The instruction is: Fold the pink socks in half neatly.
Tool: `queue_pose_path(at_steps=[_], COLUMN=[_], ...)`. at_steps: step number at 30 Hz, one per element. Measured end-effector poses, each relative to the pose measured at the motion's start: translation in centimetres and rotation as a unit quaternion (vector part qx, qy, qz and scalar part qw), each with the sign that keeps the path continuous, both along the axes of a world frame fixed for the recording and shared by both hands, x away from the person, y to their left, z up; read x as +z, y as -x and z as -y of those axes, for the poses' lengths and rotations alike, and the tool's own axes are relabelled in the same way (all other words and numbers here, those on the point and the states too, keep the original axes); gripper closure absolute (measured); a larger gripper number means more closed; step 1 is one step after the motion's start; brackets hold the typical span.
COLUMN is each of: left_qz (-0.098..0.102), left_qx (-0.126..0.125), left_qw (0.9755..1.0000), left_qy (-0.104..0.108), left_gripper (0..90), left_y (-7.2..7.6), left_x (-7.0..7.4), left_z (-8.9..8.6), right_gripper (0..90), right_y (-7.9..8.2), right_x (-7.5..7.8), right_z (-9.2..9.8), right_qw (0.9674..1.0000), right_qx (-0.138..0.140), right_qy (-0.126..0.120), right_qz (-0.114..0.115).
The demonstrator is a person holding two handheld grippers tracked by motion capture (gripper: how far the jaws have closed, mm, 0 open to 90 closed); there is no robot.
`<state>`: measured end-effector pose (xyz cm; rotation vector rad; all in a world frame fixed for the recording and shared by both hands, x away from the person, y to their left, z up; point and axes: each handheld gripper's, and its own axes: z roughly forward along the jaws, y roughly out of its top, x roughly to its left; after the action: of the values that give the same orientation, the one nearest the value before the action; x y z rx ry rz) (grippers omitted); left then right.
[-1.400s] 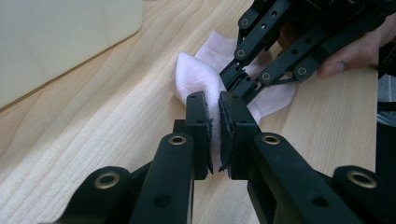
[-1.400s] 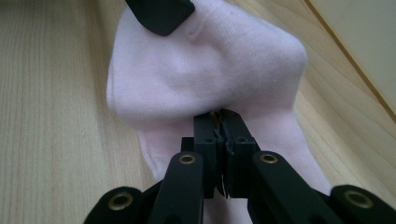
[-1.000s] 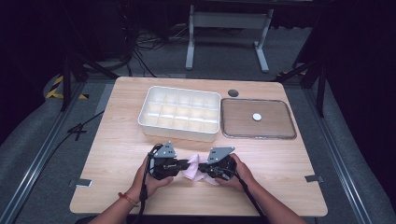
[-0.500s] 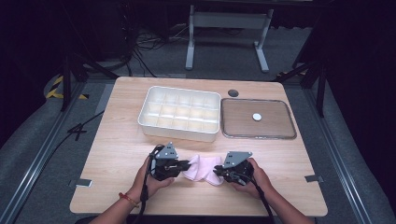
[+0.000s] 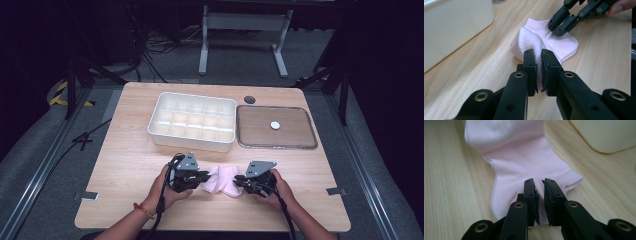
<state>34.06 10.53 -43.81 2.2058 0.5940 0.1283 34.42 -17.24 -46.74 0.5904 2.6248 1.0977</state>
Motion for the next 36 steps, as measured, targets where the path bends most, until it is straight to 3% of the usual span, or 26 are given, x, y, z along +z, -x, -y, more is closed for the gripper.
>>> queue_pose_path(at_steps=[10,11,20,36], left_qz=[0.002,0.003,0.002,-0.006], left_qx=[-0.005,-0.005,-0.006,-0.023], left_qw=[1.0000,1.0000,1.0000,0.9996], left_qy=[-0.002,-0.003,-0.004,-0.014], left_gripper=[82.8,82.8,82.6,82.3], left_y=[-0.3,-0.3,-0.7,-1.7], left_x=[0.2,0.2,0.2,-0.2], left_z=[0.4,0.4,1.0,3.2], right_gripper=[69.7,69.2,70.8,71.7], right_y=[-0.8,-0.9,-1.6,-1.9], right_x=[0.2,0.3,-0.5,-0.6], right_z=[1.5,1.7,2.0,1.9], right_qw=[0.9982,0.9982,0.9985,0.9987], right_qx=[-0.057,-0.057,-0.052,-0.038], right_qy=[-0.004,-0.014,-0.007,-0.005], right_qz=[0.017,0.014,-0.015,-0.032])
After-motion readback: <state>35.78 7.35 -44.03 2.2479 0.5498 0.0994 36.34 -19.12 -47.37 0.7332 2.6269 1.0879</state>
